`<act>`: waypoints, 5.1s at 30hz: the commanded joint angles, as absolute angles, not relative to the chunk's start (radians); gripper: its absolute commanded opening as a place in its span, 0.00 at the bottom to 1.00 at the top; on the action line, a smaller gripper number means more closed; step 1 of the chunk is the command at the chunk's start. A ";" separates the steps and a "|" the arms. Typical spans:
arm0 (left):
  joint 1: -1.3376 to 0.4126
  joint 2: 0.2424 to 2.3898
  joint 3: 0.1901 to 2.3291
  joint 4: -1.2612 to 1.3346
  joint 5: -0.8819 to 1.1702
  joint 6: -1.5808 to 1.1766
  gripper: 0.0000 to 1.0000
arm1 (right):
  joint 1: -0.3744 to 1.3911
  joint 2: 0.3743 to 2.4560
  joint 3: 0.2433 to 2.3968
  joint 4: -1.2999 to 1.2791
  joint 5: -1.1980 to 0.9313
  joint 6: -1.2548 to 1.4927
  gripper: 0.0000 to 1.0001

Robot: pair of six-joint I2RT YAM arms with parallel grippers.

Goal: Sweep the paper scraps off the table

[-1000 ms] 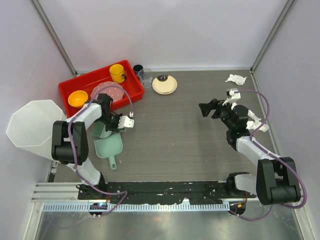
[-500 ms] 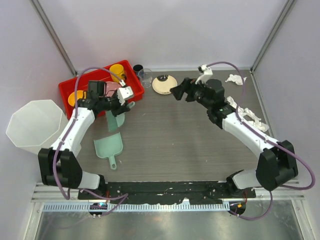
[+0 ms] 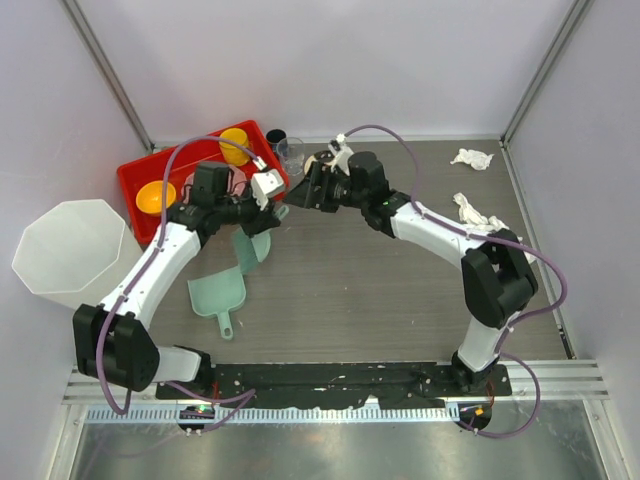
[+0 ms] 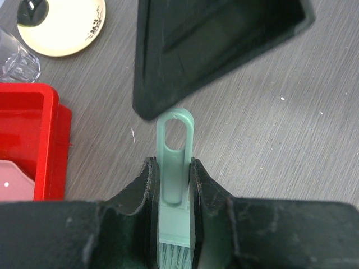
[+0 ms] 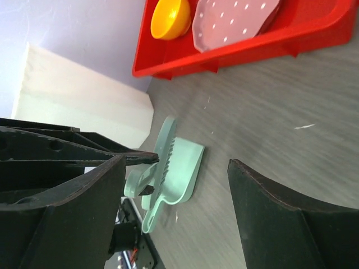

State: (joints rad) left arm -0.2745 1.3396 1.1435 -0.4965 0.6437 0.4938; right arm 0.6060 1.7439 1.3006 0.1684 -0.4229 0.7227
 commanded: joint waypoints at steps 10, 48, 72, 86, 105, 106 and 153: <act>-0.305 1.356 1.151 -0.430 0.540 0.518 0.00 | 0.660 1.815 1.410 0.138 -0.549 0.735 0.66; -0.334 1.362 1.258 -0.977 0.350 0.222 0.79 | 0.597 1.611 1.430 -0.227 -0.076 0.356 0.01; -0.244 1.762 1.154 -1.042 0.337 0.287 0.68 | 0.552 1.514 1.347 -0.256 -0.018 0.299 0.01; -0.319 1.763 1.151 -1.031 0.339 0.271 0.00 | 0.520 1.462 1.316 -0.252 -0.015 0.295 0.01; -0.764 1.943 1.532 -1.022 0.426 0.402 0.00 | 0.367 1.240 1.253 -0.347 0.113 0.249 0.01; -0.775 1.971 1.570 -1.006 0.420 0.406 0.00 | 0.361 1.229 1.249 -0.348 0.114 0.250 0.01; -0.281 1.158 1.779 -1.356 -0.650 0.259 1.00 | 0.324 1.196 1.187 -0.307 -0.021 0.204 0.01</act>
State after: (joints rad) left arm -0.3557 1.2224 1.9076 -1.2369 -0.3527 0.1848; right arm 0.3271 1.1965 1.1908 -0.3725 0.0032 0.2180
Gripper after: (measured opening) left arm 0.996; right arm 0.149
